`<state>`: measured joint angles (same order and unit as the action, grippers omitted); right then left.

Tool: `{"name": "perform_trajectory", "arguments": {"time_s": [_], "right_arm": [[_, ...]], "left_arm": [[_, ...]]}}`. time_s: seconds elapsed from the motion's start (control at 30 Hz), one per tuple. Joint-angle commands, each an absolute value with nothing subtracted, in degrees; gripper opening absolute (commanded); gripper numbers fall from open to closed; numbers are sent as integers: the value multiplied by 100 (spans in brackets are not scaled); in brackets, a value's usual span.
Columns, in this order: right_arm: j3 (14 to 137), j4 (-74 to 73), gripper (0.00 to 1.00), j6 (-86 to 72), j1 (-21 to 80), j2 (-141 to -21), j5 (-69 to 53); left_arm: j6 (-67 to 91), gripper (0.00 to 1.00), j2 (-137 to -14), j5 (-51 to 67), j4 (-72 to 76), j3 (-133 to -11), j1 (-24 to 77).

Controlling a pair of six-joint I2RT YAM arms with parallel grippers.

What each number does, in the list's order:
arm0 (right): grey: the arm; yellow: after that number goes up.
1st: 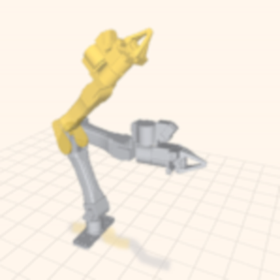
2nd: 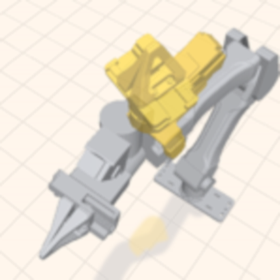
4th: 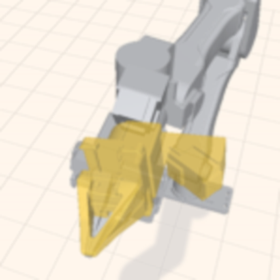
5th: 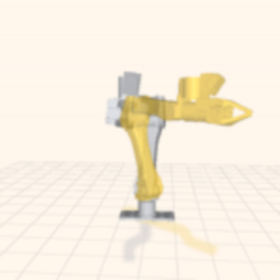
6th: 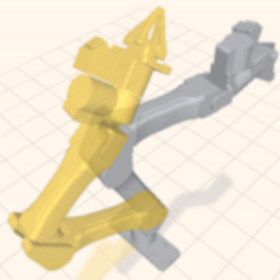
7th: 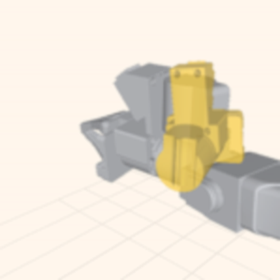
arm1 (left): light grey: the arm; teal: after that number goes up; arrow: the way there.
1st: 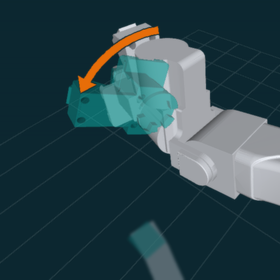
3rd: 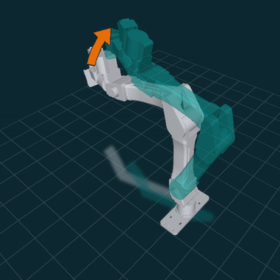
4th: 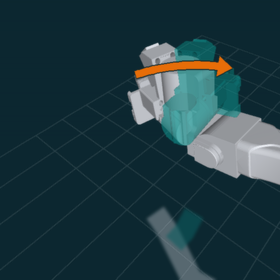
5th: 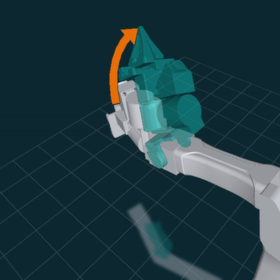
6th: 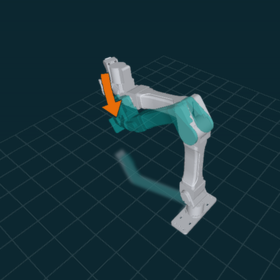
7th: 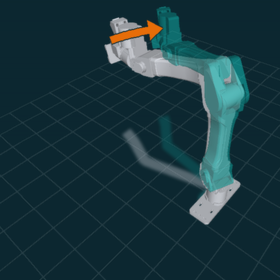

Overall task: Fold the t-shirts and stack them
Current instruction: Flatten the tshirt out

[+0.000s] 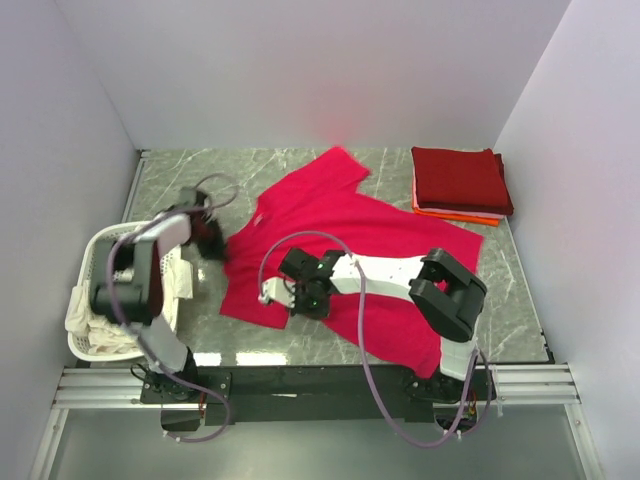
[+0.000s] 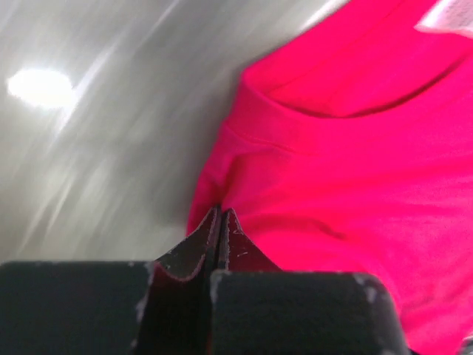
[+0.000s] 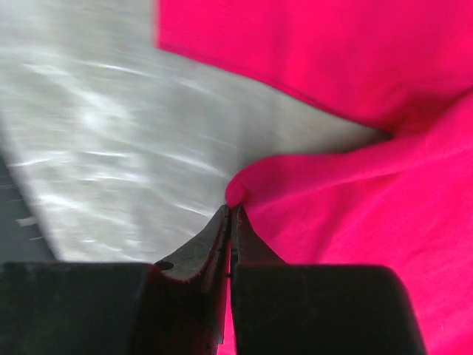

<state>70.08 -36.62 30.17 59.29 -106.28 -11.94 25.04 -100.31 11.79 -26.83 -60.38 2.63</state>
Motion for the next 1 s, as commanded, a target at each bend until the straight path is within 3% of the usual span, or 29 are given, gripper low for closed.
{"name": "perform_trajectory", "arguments": {"time_s": [0.0,0.13,0.17,0.2,0.4,0.47,0.57,0.67,0.83,0.97], "right_arm": [[7234,-4192,4,3706,6389,-10548,-2019],[6822,-4553,5,4306,7048,-10170,-2215],[6751,-4561,6,4350,7197,-10091,-2215],[6733,-4605,17,4394,7207,-9933,-2206],[6583,-4904,52,4658,6578,-8871,-2013],[6846,-5114,56,4728,5971,-8650,-2415],[7276,-5229,58,4685,4372,-8447,-3020],[7225,-4625,59,4019,3035,-8201,-3234],[6760,-3772,58,2418,718,-8086,-3349],[6574,-3656,56,2180,-444,-8226,-3261]], "left_arm": [[3207,1,-8252,1362,-2891,-4900,105],[3777,1,-6411,1880,-3137,-4194,114],[3875,13,-6103,1942,-3233,-4114,114],[3954,22,-5821,2029,-3252,-4026,114],[3762,53,-4536,2163,-3271,-4121,114],[3403,64,-4675,2144,-3016,-4323,114],[2884,65,-5727,2582,-2392,-5008,114],[2436,59,-7308,2970,-2057,-6210,123],[1619,60,-9893,2830,-2240,-8794,412],[1056,61,-11537,2716,-2556,-10517,623]]}}
